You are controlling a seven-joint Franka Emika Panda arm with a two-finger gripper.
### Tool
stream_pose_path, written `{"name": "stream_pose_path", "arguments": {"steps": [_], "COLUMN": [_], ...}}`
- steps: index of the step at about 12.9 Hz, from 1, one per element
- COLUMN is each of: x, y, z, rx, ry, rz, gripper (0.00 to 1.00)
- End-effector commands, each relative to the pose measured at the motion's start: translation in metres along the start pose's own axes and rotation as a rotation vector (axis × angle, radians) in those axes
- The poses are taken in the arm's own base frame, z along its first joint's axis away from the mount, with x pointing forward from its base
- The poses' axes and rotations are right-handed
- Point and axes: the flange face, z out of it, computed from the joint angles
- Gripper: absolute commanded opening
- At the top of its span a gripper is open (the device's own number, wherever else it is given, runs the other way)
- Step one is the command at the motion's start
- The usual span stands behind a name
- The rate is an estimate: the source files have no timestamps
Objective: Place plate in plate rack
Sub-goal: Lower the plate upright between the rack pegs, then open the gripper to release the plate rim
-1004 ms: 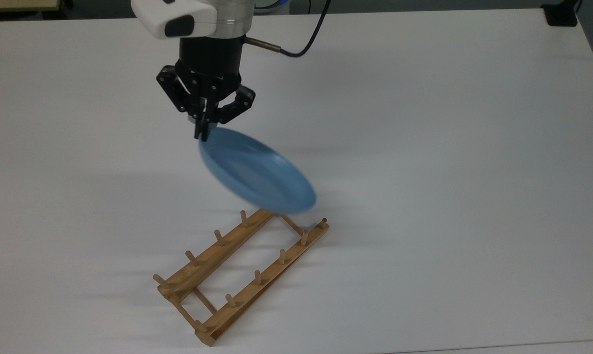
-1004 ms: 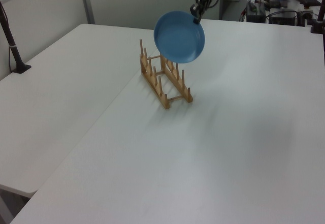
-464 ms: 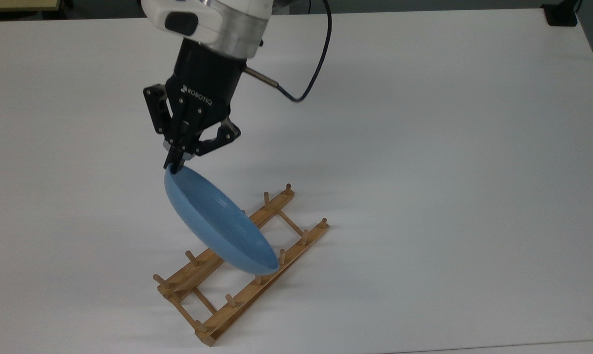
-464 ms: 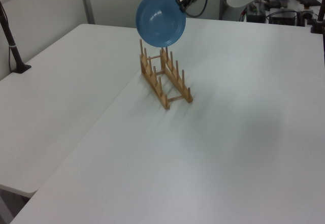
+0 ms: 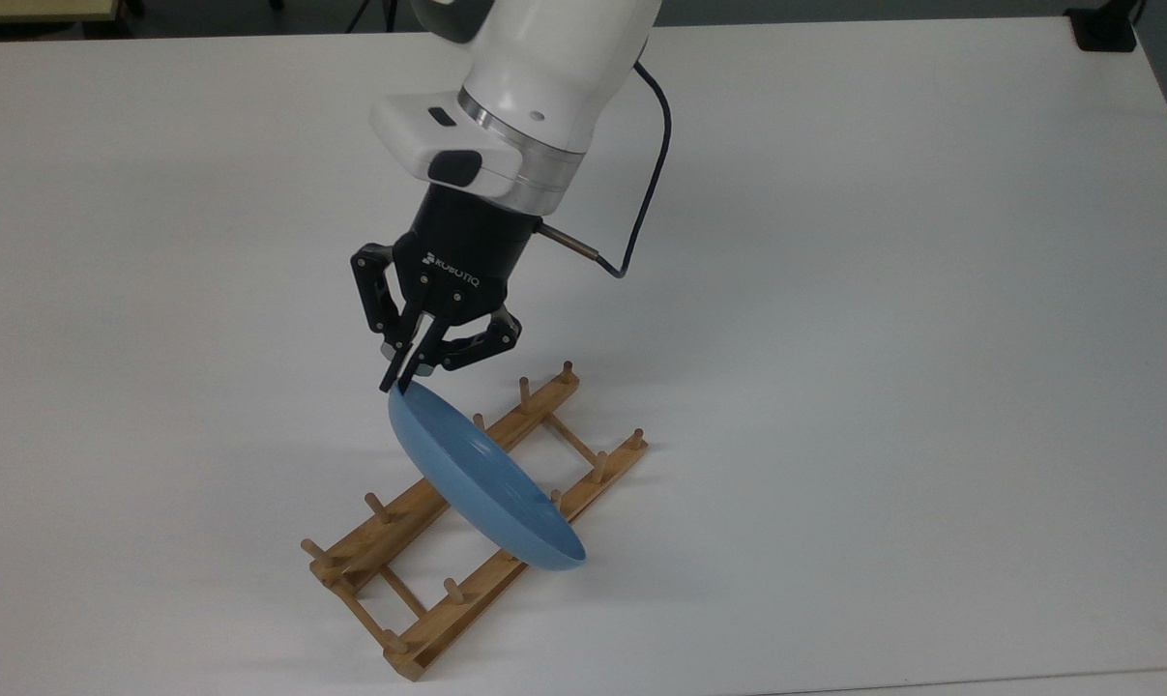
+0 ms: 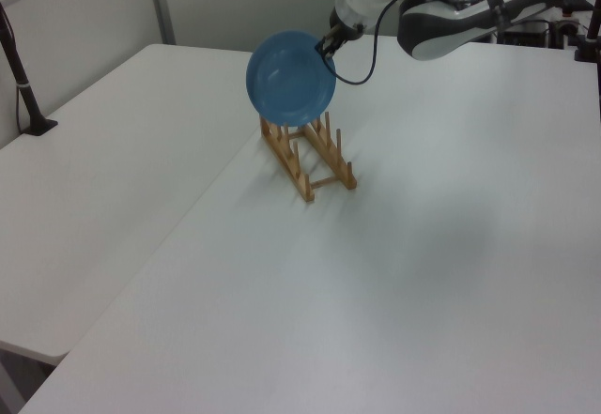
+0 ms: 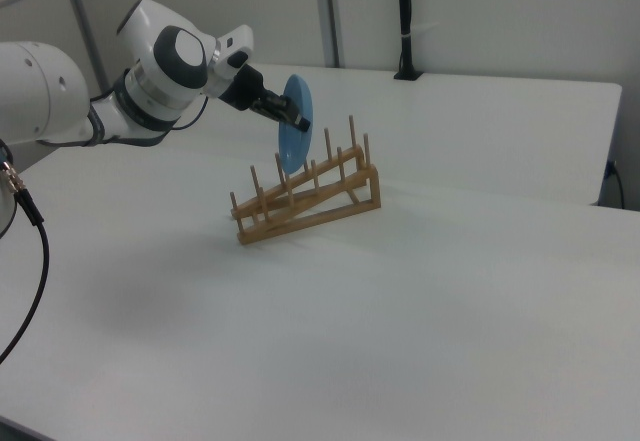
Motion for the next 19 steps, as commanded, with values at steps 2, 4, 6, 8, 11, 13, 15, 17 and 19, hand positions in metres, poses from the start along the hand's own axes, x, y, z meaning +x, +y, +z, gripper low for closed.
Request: {"name": "stream_pose_path", "arguments": {"steps": [2, 4, 6, 8, 11, 13, 15, 17, 19], "x": [-0.025, -0.027, -0.028, -0.025, -0.021, -0.016, -0.012, -0.012, -0.011], "y": [-0.022, -0.024, -0.025, -0.025, -0.031, -0.021, -0.016, -0.006, 0.017], "z": [0.012, 0.015, 0.015, 0.012, -0.004, -0.014, -0.028, -0.042, -0.075], "rx": [-0.022, -0.031, -0.030, -0.027, 0.010, 0.006, 0.039, 0.093, 0.196], "ry": [0.027, 0.033, 0.031, 0.030, 0.008, -0.046, -0.091, -0.207, -0.361], "rz": [-0.100, -0.119, -0.118, -0.109, -0.062, -0.005, 0.036, 0.050, 0.001], "gripper": [0.00, 0.08, 0.70, 1.00, 1.00, 1.00, 1.00, 1.00, 1.00]}}
